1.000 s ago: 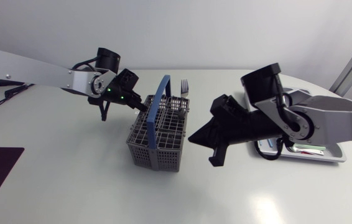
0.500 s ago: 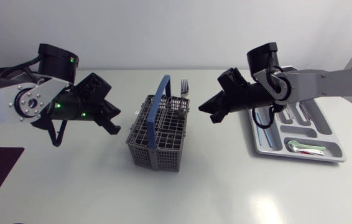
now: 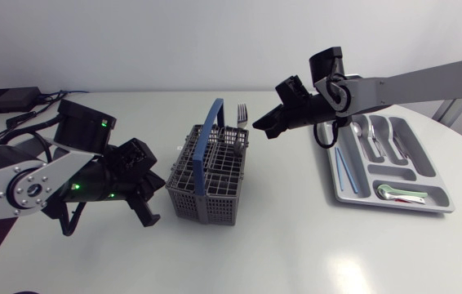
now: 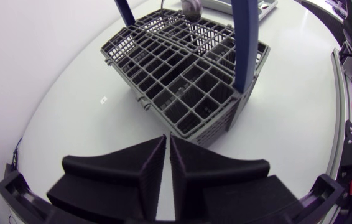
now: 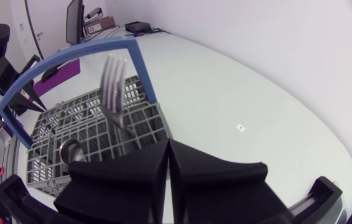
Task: Unload the cutlery basket into the drawer organizer.
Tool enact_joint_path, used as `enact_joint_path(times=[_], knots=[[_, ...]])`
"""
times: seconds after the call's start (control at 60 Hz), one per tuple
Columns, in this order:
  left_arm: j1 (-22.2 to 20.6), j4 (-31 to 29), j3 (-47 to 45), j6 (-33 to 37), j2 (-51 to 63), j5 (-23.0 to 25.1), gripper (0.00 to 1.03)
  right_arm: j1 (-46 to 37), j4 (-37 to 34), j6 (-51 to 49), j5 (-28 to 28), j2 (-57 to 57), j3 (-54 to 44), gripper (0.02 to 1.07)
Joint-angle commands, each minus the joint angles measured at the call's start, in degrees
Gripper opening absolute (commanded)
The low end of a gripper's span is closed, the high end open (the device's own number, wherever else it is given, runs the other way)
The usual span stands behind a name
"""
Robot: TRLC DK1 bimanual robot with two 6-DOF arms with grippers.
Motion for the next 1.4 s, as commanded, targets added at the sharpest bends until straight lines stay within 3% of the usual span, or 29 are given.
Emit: enact_joint_path(times=[0.0, 0.2, 0.417, 0.783, 0.95, 1.2, 1.383], knots=[[-0.4, 1.2, -1.6, 1.1, 1.6, -0.3, 0.14, -0.6, 0.7, 2.0, -0.1, 3.3, 2.7, 0.08], [-0.4, 4.0, -2.8, 1.0, 3.5, -0.3, 0.13, -1.2, 0.2, 3.7, -0.6, 9.1, 8.4, 0.08], [-0.1, 4.3, -3.1, 0.5, 2.9, -0.3, 0.13, -0.3, -3.9, 3.7, -5.8, 12.1, 12.1, 0.08], [3.8, 4.2, -4.8, 1.1, -1.6, -0.2, 0.13, 4.2, -5.4, -2.4, -7.3, -1.2, -6.5, 0.08], [6.3, 2.7, -6.7, 2.3, -4.9, 0.1, 0.13, 3.8, -4.2, -2.3, -5.5, -3.4, -9.1, 0.08], [9.4, -8.0, -8.2, 5.4, -15.5, 2.2, 0.13, 2.5, -4.1, -2.1, -3.0, -0.7, -6.8, 0.08], [4.6, -18.4, -8.2, 5.9, -21.0, 4.6, 0.13, 3.1, -3.8, -2.0, -2.4, -0.3, -6.8, 0.08]])
